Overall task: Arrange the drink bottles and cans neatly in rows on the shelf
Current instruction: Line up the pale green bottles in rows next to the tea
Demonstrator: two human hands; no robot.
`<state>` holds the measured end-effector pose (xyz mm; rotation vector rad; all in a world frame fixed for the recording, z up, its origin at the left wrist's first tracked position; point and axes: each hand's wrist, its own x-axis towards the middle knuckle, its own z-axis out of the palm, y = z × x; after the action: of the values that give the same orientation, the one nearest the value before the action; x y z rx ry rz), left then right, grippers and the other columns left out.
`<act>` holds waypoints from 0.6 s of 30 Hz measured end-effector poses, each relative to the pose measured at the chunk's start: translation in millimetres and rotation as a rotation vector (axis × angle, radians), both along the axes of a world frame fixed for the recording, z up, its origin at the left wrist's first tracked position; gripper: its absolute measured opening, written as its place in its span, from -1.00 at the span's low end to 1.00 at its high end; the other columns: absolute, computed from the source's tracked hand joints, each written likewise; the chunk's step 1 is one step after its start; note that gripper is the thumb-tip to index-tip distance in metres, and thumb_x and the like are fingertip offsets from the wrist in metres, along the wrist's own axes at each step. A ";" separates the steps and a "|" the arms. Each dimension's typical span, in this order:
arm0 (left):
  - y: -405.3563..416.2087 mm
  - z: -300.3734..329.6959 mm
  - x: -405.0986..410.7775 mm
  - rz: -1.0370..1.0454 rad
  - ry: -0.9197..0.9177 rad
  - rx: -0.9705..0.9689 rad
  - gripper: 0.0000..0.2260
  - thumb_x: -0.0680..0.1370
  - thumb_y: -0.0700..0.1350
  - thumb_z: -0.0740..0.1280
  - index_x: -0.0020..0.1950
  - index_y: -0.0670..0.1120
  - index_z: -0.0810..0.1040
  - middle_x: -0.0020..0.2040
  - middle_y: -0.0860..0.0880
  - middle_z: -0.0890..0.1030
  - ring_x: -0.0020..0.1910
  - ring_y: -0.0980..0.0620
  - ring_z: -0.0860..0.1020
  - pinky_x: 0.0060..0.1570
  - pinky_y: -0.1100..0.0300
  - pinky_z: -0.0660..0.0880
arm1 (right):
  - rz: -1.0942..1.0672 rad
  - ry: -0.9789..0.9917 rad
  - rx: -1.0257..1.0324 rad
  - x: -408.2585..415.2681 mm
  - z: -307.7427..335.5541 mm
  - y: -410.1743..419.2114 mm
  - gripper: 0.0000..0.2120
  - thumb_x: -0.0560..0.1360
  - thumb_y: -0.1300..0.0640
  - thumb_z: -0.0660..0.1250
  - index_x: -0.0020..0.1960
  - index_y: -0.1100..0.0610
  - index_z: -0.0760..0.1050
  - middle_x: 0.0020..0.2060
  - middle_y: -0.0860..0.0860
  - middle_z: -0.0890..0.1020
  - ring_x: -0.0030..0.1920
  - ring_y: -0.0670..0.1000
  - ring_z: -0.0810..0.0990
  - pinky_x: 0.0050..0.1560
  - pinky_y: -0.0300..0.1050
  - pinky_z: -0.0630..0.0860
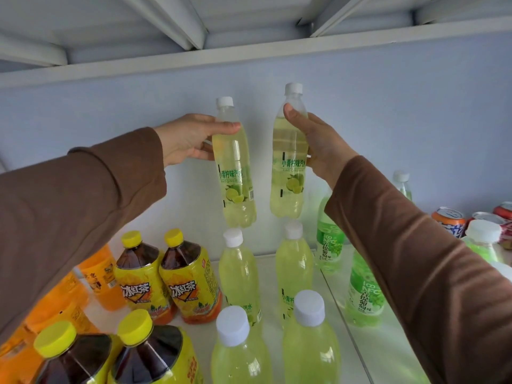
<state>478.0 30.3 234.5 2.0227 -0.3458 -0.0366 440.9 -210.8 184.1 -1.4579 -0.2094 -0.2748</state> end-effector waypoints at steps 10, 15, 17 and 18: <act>-2.8 -45.2 -2.6 -0.001 0.083 0.084 -0.52 0.42 -0.08 0.57 0.31 -0.09 0.56 0.13 -0.06 0.72 0.09 -0.01 0.70 0.14 0.12 0.59 | 0.062 0.121 -0.021 10.8 -52.0 1.8 -0.52 0.49 -0.06 0.52 0.33 0.09 0.51 0.06 0.02 0.69 -0.03 0.02 0.71 0.08 0.01 0.62; -3.3 -80.3 2.9 -0.010 0.163 0.168 -0.44 0.38 -0.11 0.61 0.34 -0.05 0.52 0.15 -0.03 0.69 0.05 0.04 0.70 0.24 0.06 0.56 | 0.104 0.244 -0.129 16.0 -77.7 3.1 -0.52 0.48 0.02 0.54 0.32 0.10 0.49 0.00 -0.01 0.69 -0.08 0.00 0.69 -0.05 -0.09 0.60; -2.3 -93.4 8.0 -0.009 0.192 0.199 -0.33 0.35 -0.09 0.63 0.41 -0.05 0.47 0.19 -0.05 0.66 0.10 0.01 0.68 0.29 0.01 0.53 | 0.103 0.283 -0.186 17.9 -84.6 3.4 -0.52 0.46 0.02 0.56 0.30 0.09 0.49 0.03 0.00 0.69 -0.06 -0.01 0.70 -0.07 -0.10 0.58; -2.2 -98.6 9.4 -0.016 0.204 0.209 -0.34 0.35 -0.09 0.63 0.40 -0.05 0.47 0.20 -0.05 0.65 0.12 0.00 0.66 0.30 0.00 0.52 | 0.098 0.302 -0.211 18.6 -87.6 4.3 -0.53 0.46 0.02 0.56 0.29 0.08 0.49 0.03 0.00 0.69 -0.06 -0.01 0.69 -0.09 -0.11 0.56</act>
<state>487.4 28.1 136.0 2.1998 -0.2363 -0.2974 459.5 -206.5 96.5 -1.6711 -0.0654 0.0508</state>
